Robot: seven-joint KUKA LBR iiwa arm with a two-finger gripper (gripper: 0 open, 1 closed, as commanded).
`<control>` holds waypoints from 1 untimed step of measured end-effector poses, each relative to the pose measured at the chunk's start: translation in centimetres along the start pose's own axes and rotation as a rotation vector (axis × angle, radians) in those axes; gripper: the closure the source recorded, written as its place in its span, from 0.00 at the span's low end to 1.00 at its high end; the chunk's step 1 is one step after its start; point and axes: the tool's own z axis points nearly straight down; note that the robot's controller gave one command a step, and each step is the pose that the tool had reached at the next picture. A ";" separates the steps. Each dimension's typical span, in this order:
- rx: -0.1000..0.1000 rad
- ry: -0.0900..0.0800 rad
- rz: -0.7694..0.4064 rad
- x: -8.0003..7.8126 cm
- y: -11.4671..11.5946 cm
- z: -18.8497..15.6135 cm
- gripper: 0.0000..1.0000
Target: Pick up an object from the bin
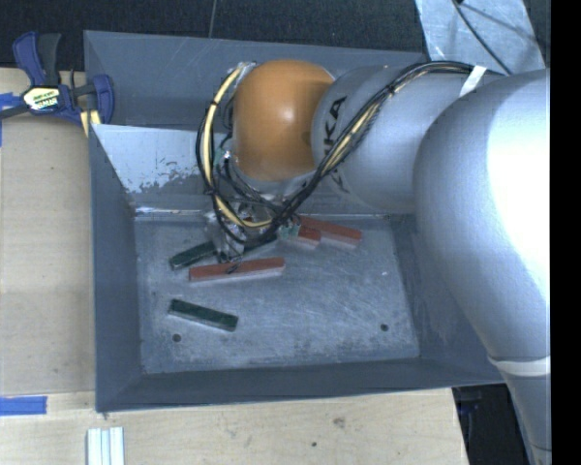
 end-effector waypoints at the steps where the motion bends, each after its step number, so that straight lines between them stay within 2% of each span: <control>1: -0.001 0.010 0.002 0.3 0.0 -0.3 1.00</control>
Offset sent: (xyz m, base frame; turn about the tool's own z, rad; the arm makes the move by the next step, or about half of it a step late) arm -0.0001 0.0001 0.0508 0.0000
